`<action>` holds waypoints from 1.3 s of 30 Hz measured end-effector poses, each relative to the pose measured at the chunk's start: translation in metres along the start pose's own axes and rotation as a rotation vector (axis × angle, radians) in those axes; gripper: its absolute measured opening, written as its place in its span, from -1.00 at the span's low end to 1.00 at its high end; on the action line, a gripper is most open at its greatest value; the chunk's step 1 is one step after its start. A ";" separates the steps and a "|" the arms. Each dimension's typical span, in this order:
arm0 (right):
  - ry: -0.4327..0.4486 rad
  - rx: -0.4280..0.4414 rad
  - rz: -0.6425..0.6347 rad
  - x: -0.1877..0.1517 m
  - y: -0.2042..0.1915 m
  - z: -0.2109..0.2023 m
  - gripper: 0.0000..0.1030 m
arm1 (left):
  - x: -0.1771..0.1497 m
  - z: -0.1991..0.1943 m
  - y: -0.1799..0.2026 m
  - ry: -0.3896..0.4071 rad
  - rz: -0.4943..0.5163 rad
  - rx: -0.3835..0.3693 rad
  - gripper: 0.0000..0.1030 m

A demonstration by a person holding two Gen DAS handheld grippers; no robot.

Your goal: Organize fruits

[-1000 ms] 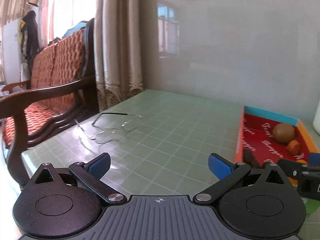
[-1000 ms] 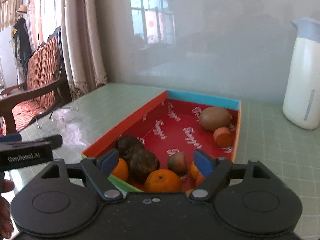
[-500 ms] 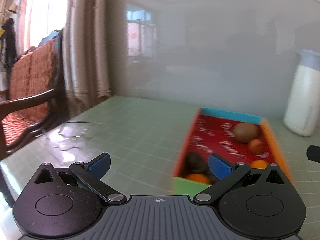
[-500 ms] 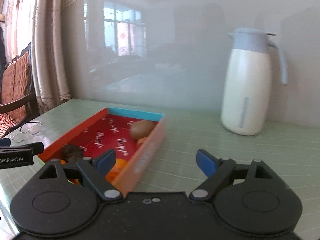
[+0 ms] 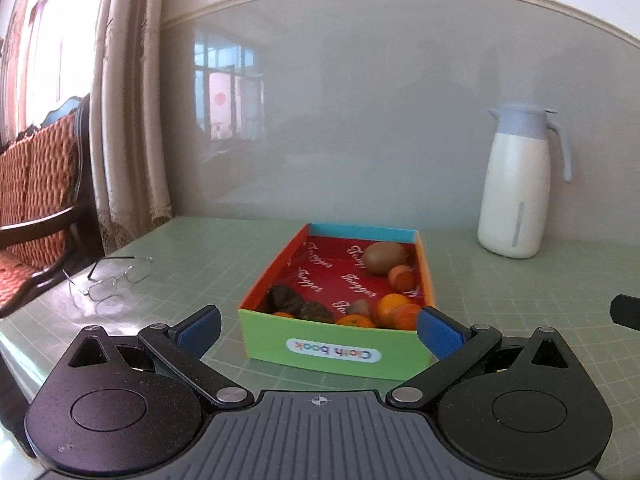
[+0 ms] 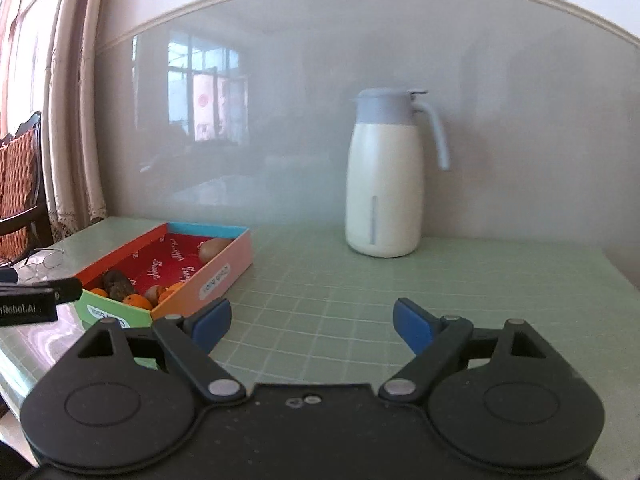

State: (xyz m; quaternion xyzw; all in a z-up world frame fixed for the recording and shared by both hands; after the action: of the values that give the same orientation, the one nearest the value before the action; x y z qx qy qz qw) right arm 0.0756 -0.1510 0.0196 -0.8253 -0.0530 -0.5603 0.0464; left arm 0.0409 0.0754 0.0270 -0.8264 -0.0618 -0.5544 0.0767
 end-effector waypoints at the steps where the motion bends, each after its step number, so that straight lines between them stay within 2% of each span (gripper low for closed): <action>1: 0.001 -0.005 -0.002 -0.001 0.001 -0.003 0.73 | -0.002 -0.002 0.004 -0.009 0.012 -0.004 1.00; 7: 0.010 -0.023 0.002 -0.013 0.008 -0.020 0.76 | -0.026 -0.023 0.014 -0.026 0.032 -0.014 1.00; 10: -0.001 -0.020 0.049 -0.022 0.011 -0.021 0.76 | -0.024 -0.033 0.015 0.049 0.040 -0.027 1.00; 12: 0.028 -0.014 0.050 -0.018 0.007 -0.021 0.85 | -0.025 -0.032 0.017 0.064 0.050 -0.030 1.00; 14: 0.025 -0.025 0.028 -0.017 0.004 -0.017 0.85 | -0.024 -0.030 0.021 0.076 0.061 -0.036 1.00; 16: 0.023 -0.028 0.012 -0.013 0.004 -0.014 0.85 | -0.023 -0.028 0.023 0.070 0.066 -0.038 1.00; 19: 0.007 -0.079 -0.019 -0.013 0.008 -0.009 0.93 | -0.024 -0.026 0.024 0.052 0.059 -0.046 1.00; 24: -0.014 -0.075 0.026 -0.019 0.011 0.000 0.93 | -0.027 -0.029 0.028 0.053 0.067 -0.054 1.00; 30: -0.015 -0.066 -0.003 -0.022 0.004 0.001 0.93 | -0.028 -0.026 0.025 0.026 0.031 -0.065 1.00; 39: -0.016 -0.057 -0.003 -0.023 0.000 0.000 0.93 | -0.029 -0.024 0.029 0.022 0.045 -0.072 1.00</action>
State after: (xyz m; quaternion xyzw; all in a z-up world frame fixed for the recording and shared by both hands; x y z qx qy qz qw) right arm 0.0674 -0.1517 -0.0016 -0.8307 -0.0386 -0.5549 0.0218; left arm 0.0131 0.0422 0.0075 -0.8237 -0.0223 -0.5634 0.0601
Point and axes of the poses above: each gripper's, at about its wrist camera, not at the fingertips, and z roughly the way its jaws point, y to its right, x to its top, the point moved 7 cm from there along z, roughly the way its jaws point, and after that the axes turned 1 degree about -x, right-handed, at the moved point
